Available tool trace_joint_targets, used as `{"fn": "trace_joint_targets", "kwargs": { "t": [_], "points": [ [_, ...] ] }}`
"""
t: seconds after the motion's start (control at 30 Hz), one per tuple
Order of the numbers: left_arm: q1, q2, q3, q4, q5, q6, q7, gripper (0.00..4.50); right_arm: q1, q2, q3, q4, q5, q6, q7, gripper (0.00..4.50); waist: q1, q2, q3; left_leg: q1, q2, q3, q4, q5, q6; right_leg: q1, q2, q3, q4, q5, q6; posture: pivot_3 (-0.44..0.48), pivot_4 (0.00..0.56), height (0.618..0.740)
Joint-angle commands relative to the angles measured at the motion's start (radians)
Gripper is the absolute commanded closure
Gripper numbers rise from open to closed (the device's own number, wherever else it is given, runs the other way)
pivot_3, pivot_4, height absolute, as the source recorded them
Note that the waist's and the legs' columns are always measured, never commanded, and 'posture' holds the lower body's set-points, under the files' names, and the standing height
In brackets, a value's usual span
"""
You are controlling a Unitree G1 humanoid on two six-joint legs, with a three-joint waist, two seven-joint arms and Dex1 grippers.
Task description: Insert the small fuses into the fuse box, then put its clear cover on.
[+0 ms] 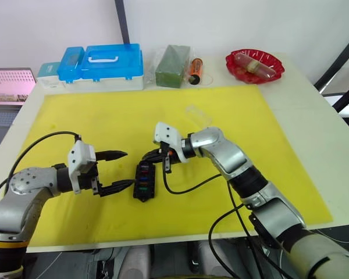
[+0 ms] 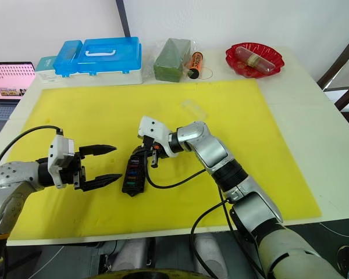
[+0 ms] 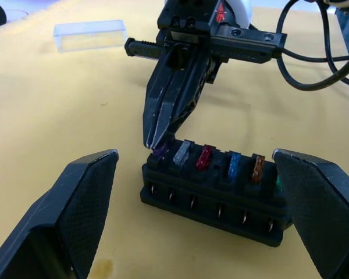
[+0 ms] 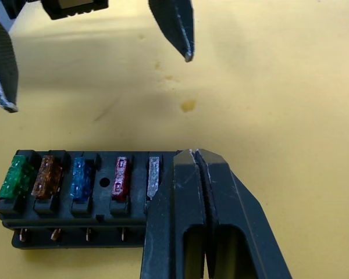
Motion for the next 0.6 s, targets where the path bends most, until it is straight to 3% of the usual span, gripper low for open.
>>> {"fn": "trace_joint_targets", "kwargs": {
  "t": [0.03, 0.6],
  "points": [
    [-0.004, 0.009, 0.015, -0.03, -0.006, -0.011, -0.004, 0.0, 0.031, 0.006, 0.027, 0.052, -0.025, -0.007, 0.003, 4.46, 0.0, 0.0, 0.0, 0.0, 0.0, 0.0, 0.0, 0.0, 0.0, 0.0, 0.0, 0.0, 0.0, 0.0, 0.0, 0.0, 0.15, 0.74],
    [-0.008, 0.012, 0.01, -0.029, 0.008, -0.011, -0.002, 0.0, 0.075, -0.011, 0.099, 0.08, -0.114, -0.037, 0.015, 4.46, 0.0, 0.001, -0.001, 0.001, 0.0, 0.0, 0.0, 0.0, 0.0, 0.001, 0.0, 0.0, 0.0, 0.0, 0.0, 0.0, 0.15, 0.74]
  ]
}}
